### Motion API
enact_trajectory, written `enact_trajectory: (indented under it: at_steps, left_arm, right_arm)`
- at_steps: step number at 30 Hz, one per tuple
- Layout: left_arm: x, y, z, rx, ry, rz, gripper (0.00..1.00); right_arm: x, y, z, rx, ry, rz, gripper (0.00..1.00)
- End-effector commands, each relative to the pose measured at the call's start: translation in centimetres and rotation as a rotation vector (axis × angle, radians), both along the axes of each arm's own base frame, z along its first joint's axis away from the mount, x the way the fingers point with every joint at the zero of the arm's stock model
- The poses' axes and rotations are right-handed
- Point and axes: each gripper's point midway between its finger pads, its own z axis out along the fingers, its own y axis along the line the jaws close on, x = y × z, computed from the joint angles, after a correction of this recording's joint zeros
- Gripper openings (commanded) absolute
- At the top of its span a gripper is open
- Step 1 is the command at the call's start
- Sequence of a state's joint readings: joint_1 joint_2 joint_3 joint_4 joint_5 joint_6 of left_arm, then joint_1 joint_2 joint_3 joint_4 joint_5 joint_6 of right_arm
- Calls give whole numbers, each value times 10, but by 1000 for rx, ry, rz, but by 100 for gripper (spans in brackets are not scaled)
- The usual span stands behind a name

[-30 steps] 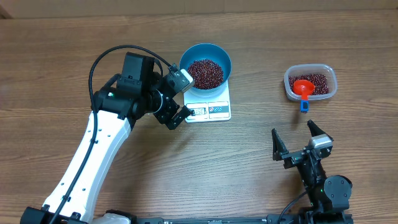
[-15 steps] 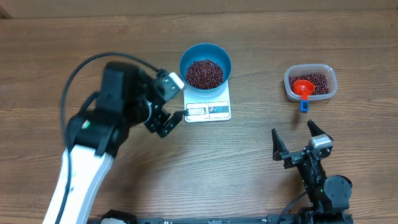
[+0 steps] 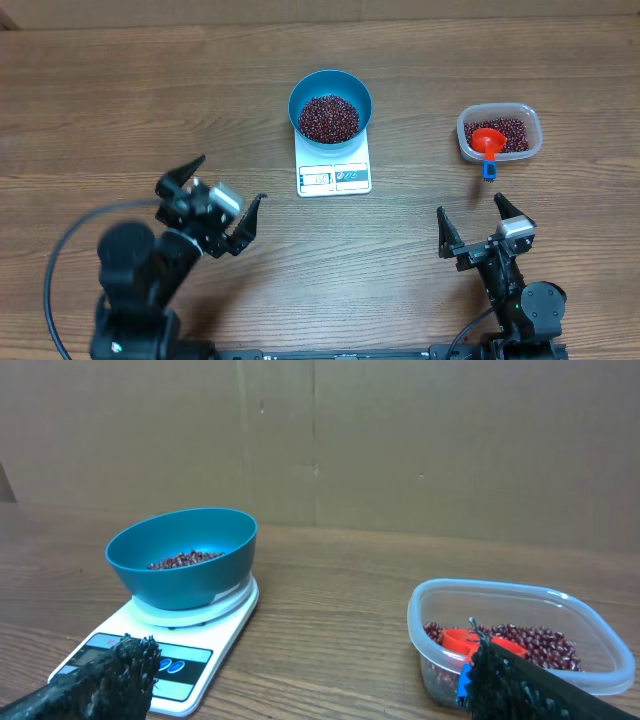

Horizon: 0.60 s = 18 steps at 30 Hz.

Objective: Scoop item into bowl and weigh 150g on scale

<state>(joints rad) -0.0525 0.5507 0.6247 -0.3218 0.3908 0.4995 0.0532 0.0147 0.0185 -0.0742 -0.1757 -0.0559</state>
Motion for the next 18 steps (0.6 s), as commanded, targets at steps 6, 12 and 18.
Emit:
enact_trajectory:
  at_steps: [6,12,18]
  left_arm:
    - [-14,5,-49,-33,-152,30,99]
    - [-13,35,-87,-163,-108,235,100]
    - [-11,50,-102,-211,-112,325,100]
  right_arm:
    - [0,0,-1,4,-6,-5,100]
    - [0,0,-1,4,-6,-5,100]
    - [0,0,-1,4,-6,-5,100]
